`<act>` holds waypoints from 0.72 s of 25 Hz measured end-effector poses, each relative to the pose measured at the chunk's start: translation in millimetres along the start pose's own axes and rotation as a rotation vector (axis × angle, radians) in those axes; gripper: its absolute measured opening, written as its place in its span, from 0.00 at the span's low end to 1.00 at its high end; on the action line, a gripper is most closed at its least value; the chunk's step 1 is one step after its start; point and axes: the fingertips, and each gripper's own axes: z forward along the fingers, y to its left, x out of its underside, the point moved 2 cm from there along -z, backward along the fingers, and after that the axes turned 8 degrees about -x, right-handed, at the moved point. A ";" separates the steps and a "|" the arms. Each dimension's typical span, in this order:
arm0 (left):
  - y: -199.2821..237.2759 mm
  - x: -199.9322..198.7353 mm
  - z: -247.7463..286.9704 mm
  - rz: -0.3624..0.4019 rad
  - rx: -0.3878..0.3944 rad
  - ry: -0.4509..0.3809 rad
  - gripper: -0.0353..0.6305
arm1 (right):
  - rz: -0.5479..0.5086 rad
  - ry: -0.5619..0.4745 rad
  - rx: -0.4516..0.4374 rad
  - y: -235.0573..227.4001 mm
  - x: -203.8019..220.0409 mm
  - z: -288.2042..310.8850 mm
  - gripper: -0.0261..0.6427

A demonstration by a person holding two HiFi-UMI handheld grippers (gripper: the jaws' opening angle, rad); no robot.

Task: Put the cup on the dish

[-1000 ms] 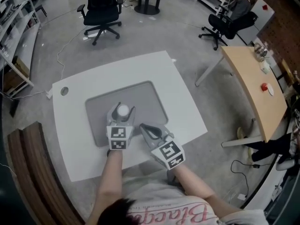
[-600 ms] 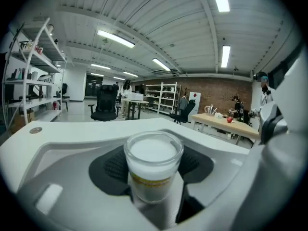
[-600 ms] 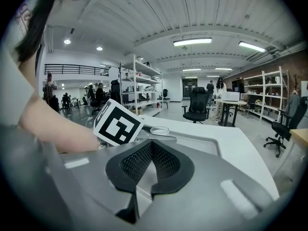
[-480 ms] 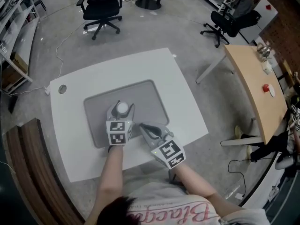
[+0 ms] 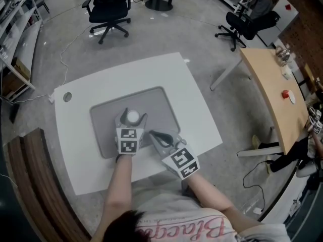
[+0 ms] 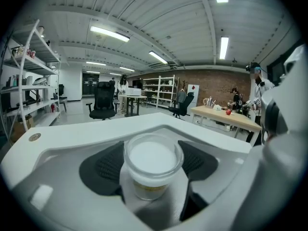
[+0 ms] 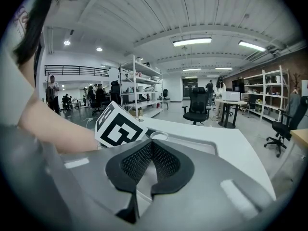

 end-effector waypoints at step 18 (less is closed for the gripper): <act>3.7 -102.9 -149.7 0.032 -0.007 -0.338 0.32 | -0.080 -0.153 0.007 5.8 -70.2 -25.9 0.04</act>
